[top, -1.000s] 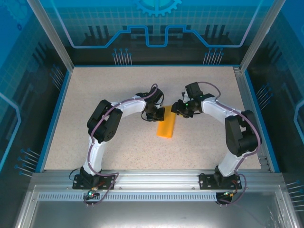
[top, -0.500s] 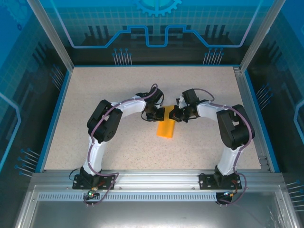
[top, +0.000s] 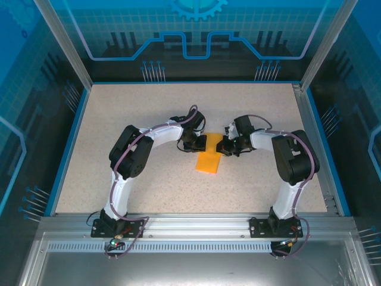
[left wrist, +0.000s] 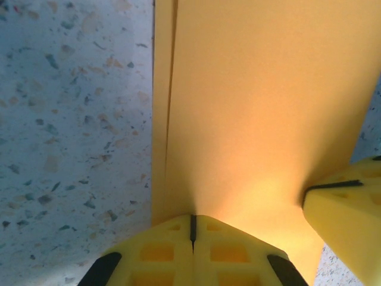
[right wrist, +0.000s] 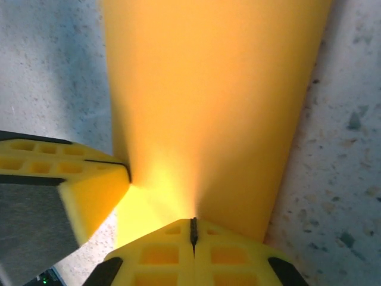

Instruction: Fold a paper plane with a square sheet of paper (pick it up from the middle)

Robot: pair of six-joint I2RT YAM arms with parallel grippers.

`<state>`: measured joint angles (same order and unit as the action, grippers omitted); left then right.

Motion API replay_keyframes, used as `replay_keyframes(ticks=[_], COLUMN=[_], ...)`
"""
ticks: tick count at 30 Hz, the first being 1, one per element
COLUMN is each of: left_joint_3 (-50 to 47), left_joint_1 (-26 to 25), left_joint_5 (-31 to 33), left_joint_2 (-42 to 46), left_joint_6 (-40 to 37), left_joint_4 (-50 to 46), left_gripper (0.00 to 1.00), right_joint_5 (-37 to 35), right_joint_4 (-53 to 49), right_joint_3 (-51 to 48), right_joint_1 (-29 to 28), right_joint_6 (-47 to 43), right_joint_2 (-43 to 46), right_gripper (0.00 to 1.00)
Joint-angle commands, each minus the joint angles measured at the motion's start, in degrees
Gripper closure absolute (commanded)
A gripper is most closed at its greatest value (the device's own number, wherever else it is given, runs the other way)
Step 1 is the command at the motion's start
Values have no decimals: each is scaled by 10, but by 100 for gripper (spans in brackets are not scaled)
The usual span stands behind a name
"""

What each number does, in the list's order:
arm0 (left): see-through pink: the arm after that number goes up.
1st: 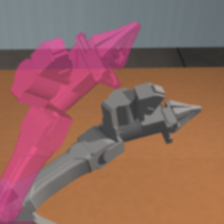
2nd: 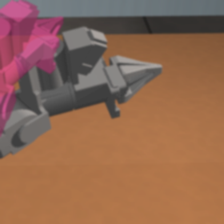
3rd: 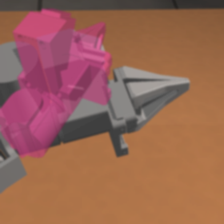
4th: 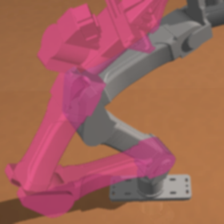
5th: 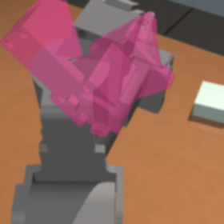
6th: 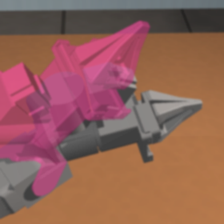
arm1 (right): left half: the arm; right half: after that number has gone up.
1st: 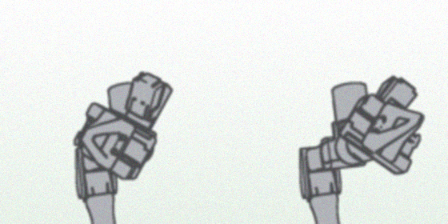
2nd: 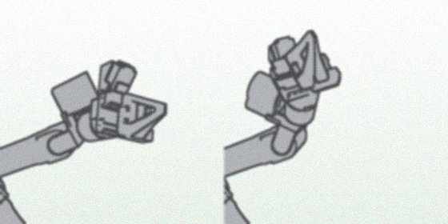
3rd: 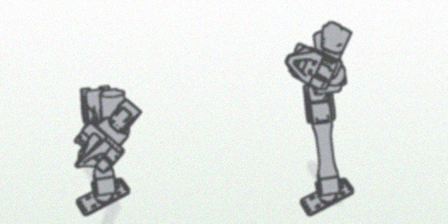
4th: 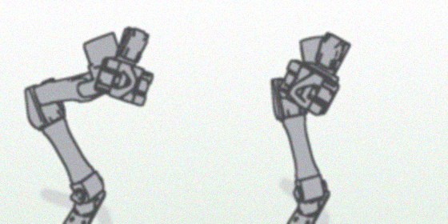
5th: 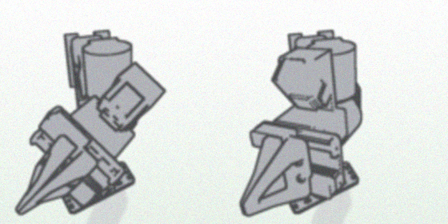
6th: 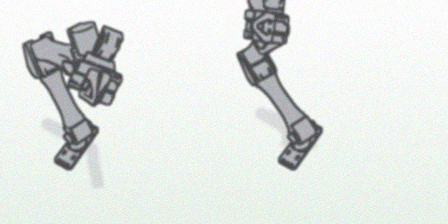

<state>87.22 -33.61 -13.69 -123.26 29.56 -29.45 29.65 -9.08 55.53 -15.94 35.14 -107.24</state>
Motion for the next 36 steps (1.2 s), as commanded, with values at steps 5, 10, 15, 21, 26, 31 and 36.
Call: replay_keyframes(ticks=[5,10,15,21,26,31,36], left_joint_3=[-25,-25,-25,-27,-29,-29,-29], left_joint_1=[-6,-7,-6,-6,-7,-7,-7], left_joint_5=[18,17,18,17,16,16,13], left_joint_2=[-26,-26,-25,-23,-23,-23,-21], left_joint_6=[-18,-17,-19,-19,-20,-21,-24], left_joint_4=[-16,-15,-17,-16,-15,-15,-16], left_gripper=[100,100,100,100,100,100,100], right_joint_5=[-3,8,66,82,94,72,43], right_joint_4=[25,44,97,136,156,149,131], right_joint_3=[-40,-48,-67,-90,-106,-119,-130], right_joint_1=[11,12,12,10,7,7,7], right_joint_6=[-42,-57,-30,-2,9,-1,-25], right_joint_2=[-22,-10,31,44,46,32,10], right_gripper=[100,100,99,99,99,99,99])
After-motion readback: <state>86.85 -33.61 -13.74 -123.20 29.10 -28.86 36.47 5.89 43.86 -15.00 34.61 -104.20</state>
